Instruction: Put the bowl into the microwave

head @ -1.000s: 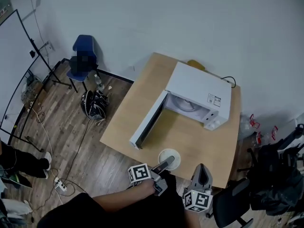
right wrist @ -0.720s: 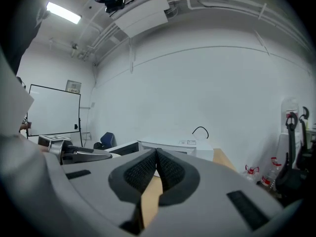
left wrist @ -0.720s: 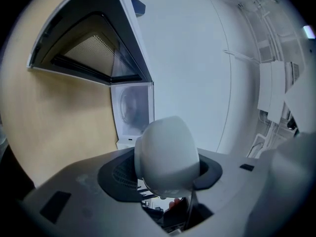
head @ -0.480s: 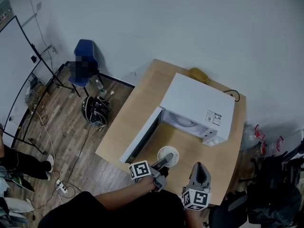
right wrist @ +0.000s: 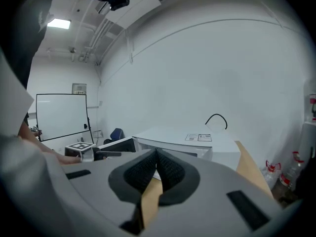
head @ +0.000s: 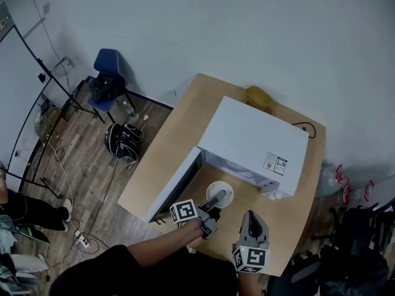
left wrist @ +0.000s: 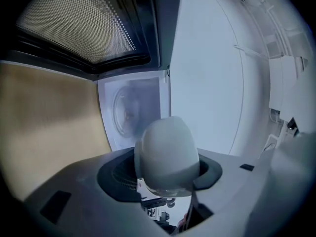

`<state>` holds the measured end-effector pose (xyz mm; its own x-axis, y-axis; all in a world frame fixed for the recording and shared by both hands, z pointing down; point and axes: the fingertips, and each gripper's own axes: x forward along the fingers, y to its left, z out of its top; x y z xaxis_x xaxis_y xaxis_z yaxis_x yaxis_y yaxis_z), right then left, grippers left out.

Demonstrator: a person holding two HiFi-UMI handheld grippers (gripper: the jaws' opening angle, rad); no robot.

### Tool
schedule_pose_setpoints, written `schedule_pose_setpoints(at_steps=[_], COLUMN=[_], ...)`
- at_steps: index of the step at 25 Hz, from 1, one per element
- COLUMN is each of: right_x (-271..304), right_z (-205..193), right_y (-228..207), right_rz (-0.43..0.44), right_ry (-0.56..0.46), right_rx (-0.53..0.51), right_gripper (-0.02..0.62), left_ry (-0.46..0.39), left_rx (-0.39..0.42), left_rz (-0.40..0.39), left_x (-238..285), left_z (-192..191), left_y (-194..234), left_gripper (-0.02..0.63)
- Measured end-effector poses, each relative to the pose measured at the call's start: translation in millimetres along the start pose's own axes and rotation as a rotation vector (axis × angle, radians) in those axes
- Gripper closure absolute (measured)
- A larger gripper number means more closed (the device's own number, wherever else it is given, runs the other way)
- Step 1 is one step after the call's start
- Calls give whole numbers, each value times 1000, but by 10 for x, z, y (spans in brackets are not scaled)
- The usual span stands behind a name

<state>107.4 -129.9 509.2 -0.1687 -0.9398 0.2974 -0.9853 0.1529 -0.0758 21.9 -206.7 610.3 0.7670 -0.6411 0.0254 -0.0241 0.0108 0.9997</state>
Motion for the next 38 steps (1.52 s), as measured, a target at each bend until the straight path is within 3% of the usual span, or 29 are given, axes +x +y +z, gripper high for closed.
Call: schedule_pose_setpoints(at_steps=[6, 20, 33, 38], right_x=[193, 417, 452, 447], right_z=[-24, -261, -420, -566], right_y=[-194, -376, -704, -669], right_rz=[-4, 28, -14, -12], right_ry=[13, 65, 111, 139], right_rx=[3, 58, 56, 57], right_gripper=[535, 535, 535, 535], left_ry=[-14, 28, 77, 52], left_rx=[44, 35, 89, 86], left_rz=[51, 112, 110, 155], left_x=[408, 978, 1301, 1311], left_z=[248, 406, 521, 584], left_y=[354, 852, 1058, 1146], left_gripper=[377, 377, 377, 377])
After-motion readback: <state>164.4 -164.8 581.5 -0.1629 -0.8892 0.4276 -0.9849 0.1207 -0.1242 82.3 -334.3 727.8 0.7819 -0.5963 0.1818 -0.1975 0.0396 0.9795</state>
